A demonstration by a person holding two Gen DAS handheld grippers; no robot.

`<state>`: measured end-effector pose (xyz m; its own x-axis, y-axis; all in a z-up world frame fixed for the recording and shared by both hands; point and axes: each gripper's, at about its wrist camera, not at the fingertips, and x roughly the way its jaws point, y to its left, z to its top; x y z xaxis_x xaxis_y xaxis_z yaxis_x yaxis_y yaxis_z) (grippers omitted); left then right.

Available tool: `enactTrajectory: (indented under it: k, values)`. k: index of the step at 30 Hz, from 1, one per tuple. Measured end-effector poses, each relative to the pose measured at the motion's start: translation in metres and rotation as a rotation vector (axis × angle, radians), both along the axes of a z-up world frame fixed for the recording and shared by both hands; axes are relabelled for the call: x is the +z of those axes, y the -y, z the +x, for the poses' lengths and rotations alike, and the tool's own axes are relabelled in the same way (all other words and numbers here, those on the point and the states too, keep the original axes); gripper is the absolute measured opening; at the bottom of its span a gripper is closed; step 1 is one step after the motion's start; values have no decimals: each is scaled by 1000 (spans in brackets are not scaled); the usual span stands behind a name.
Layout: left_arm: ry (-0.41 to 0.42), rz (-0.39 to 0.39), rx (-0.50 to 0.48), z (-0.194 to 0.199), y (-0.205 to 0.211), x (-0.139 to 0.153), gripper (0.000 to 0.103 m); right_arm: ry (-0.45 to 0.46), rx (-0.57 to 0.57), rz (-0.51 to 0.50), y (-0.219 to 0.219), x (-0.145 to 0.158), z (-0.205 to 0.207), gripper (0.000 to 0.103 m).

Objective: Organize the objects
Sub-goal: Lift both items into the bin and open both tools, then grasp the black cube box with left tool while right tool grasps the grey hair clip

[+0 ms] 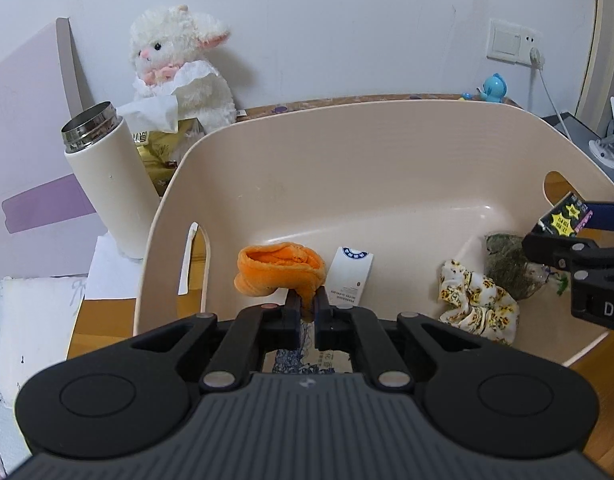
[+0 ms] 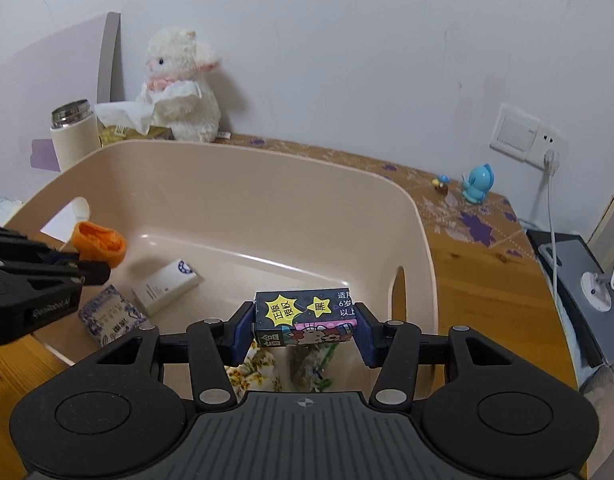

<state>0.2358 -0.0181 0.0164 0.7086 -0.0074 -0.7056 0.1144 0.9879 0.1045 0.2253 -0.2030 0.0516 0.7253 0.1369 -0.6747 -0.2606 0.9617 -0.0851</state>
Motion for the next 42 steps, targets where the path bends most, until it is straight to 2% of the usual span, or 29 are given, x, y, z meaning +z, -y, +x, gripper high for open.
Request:
enactTrajectory:
  k: [1, 3, 4, 5, 6, 7, 8, 10, 14, 18, 23, 26, 31, 42]
  values:
    - [7, -1, -1, -1, 0, 1, 13, 7, 4, -4, 0, 0, -1, 57]
    - [12, -2, -1, -2, 0, 3, 21, 9, 2, 9, 2, 2, -1, 59]
    - [19, -2, -2, -3, 0, 4, 38, 6, -5, 18, 3, 4, -2, 63]
    - [33, 0, -3, -6, 0, 7, 47, 10, -10, 28, 5, 6, -3, 66]
    - [45, -2, -12, -8, 1, 10, 50, 14, -14, 38, 7, 9, -5, 67]
    - [55, 0, -17, -11, 2, 13, 58, 22, -15, 46, 9, 12, -8, 69]
    - [70, 10, -16, -15, 3, 16, 75, 30, -15, 49, 10, 16, -11, 73]
    - [111, 24, -15, -24, 3, 24, 88, 57, -15, 49, 13, 25, -20, 79]
    - [147, -2, -20, -41, -3, 42, 88, 100, -5, 45, 16, 42, -40, 87]
    - [188, -6, -30, -62, -8, 58, 92, 136, 20, 38, 15, 54, -63, 89]
    - [201, 1, -25, -85, -14, 61, 96, 149, 29, 25, 15, 56, -87, 96]
    - [183, -7, -27, -99, -18, 54, 96, 113, 23, 40, 19, 50, -94, 96]
    - [158, 45, -33, -118, -20, 33, 96, 62, 26, 12, 27, 29, -107, 97]
    - [13, 17, -39, -133, -23, -24, 96, -77, 9, -11, 44, -27, -119, 97]
